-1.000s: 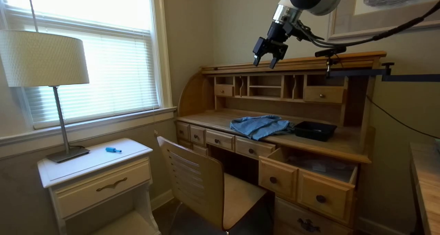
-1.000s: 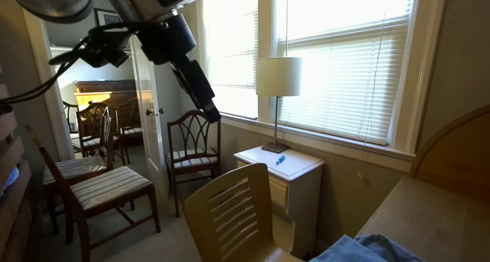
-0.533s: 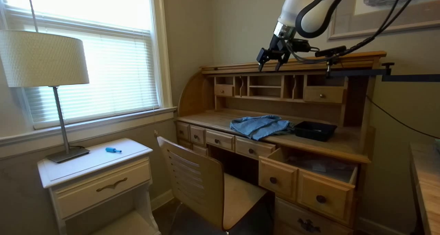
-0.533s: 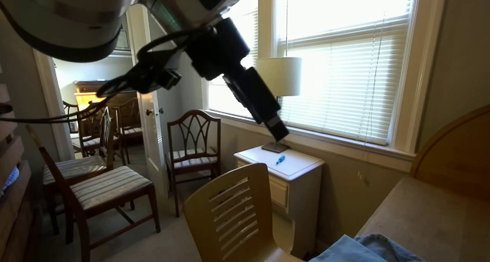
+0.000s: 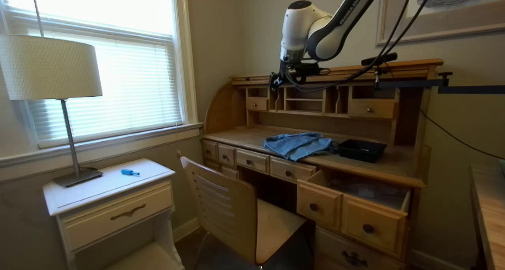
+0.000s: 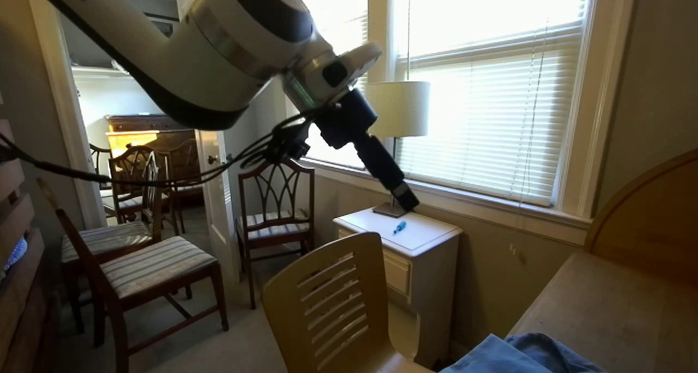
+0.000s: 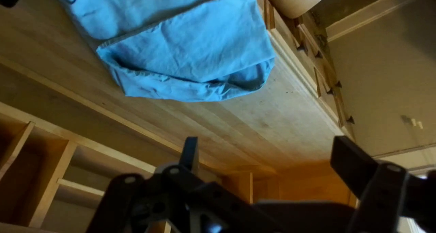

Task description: Put the blue sheet on the back of the chair

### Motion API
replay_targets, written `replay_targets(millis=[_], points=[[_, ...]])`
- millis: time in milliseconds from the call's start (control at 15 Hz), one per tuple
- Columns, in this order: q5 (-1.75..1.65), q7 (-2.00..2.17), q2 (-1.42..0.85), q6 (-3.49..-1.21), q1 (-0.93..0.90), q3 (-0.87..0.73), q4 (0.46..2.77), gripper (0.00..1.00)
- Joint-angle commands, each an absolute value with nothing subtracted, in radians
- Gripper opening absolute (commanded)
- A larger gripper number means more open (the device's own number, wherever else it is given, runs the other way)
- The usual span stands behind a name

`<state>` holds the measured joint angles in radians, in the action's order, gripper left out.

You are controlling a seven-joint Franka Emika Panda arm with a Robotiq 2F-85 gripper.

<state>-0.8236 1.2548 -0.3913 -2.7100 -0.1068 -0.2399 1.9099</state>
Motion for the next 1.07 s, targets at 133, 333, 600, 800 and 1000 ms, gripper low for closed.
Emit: replay_targets(millis=[133, 333, 600, 800, 1000], points=[[-0.799, 1.362, -0.679, -2.504, -0.168, -0.235, 1.623, 1.00], [-0.812, 1.362, -0.662, -2.498, -0.166, -0.231, 1.660, 1.00], [-0.810, 1.367, -0.702, -2.482, -0.164, -0.236, 1.608, 1.00], [-0.822, 1.234, -0.746, -2.606, -0.112, -0.205, 1.585, 1.00], [-0.775, 1.066, -0.794, -2.703, -0.068, -0.184, 1.560, 1.00]])
